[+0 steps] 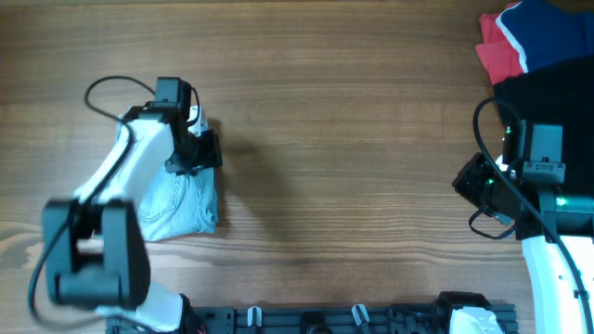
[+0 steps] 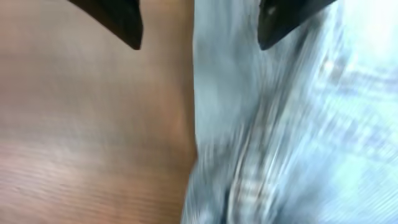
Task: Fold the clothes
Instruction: 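Carry the folded shorts left with the left gripper, right arm retracting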
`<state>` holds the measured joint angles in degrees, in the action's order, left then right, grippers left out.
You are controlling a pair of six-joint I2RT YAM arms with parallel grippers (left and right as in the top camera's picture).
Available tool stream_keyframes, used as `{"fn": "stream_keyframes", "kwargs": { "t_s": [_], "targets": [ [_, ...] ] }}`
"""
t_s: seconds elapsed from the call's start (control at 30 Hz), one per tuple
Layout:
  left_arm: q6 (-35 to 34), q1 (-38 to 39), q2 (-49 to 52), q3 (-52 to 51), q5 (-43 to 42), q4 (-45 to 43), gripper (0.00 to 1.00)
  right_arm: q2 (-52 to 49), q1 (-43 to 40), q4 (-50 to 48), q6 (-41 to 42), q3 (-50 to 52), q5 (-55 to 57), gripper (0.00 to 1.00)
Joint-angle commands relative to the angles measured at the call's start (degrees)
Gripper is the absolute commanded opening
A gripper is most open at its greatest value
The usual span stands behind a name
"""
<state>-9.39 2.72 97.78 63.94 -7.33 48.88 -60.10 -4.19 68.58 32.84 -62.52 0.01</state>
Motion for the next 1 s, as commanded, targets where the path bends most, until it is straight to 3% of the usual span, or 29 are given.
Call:
{"fn": "stream_keyframes", "kwargs": {
  "t_s": [0.0,0.13,0.23,0.33,0.47,0.63,0.73,0.97],
  "targets": [
    [-3.43,0.17,-9.33,-0.28,0.26,5.70,0.62,-0.11,-0.17,0.09,-1.20,-1.22,-0.50,0.22],
    [-4.96,1.38,-10.27,-0.55,-0.52,8.96,0.55,-0.11,-0.17,0.09,-1.18,-1.22,-0.50,0.22],
    [-12.87,1.62,-9.27,-4.07,3.43,7.93,0.52,-0.11,-0.17,0.44,-1.22,-1.22,-0.52,0.22],
    [-17.90,1.62,-8.04,-8.83,4.63,4.00,0.45,-0.11,-0.17,0.76,-1.38,-1.22,-0.50,0.22],
    [-18.16,1.62,-6.21,-13.44,4.61,-1.18,0.30,-0.11,-0.17,0.79,-1.33,-1.22,-0.52,0.22],
    [-18.14,1.20,-1.22,-16.46,6.51,-9.07,0.31,-0.11,-0.17,0.90,-1.33,-1.22,-0.50,0.22],
    [-18.60,-1.09,3.54,-16.48,6.75,-14.03,0.38,-0.11,-0.17,0.94,-1.33,-1.22,-0.50,0.22],
    [-18.49,-13.62,6.38,-16.11,7.02,-24.17,0.39,-0.11,-0.17,2.40,-1.38,-1.22,-0.50,0.22]
  ]
}}
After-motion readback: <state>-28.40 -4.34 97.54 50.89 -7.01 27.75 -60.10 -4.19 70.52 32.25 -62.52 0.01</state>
